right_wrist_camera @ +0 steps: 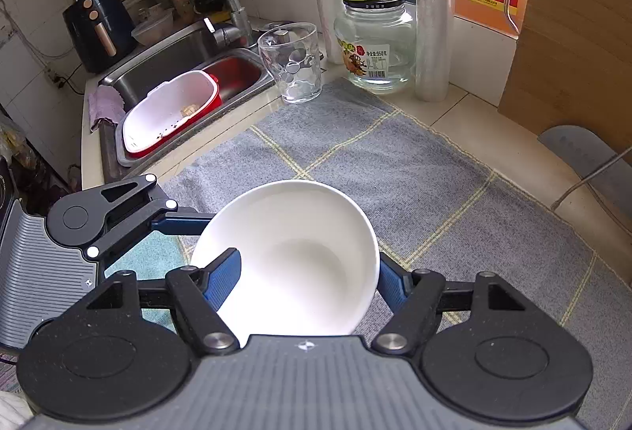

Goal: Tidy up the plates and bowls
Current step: 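Carry the white bowl with the right gripper and lower it onto the bowl stack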

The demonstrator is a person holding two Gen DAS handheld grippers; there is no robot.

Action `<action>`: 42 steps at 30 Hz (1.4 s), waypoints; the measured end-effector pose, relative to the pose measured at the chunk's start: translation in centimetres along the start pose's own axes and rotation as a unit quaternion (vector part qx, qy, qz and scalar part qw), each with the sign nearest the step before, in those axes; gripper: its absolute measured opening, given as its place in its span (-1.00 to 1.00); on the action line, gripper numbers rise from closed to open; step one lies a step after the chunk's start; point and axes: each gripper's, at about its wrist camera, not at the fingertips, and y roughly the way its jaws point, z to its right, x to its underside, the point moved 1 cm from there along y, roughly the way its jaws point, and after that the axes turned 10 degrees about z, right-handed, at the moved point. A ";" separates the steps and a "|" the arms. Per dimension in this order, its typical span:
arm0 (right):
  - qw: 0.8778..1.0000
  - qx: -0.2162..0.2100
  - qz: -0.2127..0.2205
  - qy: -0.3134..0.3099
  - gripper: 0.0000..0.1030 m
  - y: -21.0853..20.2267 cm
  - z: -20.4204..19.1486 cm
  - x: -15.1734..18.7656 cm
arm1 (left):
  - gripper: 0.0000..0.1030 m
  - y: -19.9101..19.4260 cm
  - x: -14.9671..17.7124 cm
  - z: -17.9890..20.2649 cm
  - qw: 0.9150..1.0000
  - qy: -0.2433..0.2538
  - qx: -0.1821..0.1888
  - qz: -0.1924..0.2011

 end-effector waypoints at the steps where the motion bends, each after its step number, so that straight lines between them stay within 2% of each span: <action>1: 1.000 0.001 0.002 0.000 0.51 -0.5 -0.1 0.2 | 0.76 -0.2 0.0 0.4 1.000 0.001 0.001 0.000; 23: 0.999 0.035 0.028 0.018 0.52 -10.0 -1.3 6.1 | 0.77 -4.3 -0.3 8.0 0.998 0.038 0.052 0.009; 32: 0.997 0.061 0.043 0.017 0.54 -12.7 -1.4 6.7 | 0.77 -4.6 -1.3 9.8 0.996 0.043 0.071 0.022; 42: 0.995 0.081 0.035 0.043 0.55 -14.0 -0.3 8.7 | 0.77 -3.6 -1.1 11.5 0.993 0.045 0.109 0.010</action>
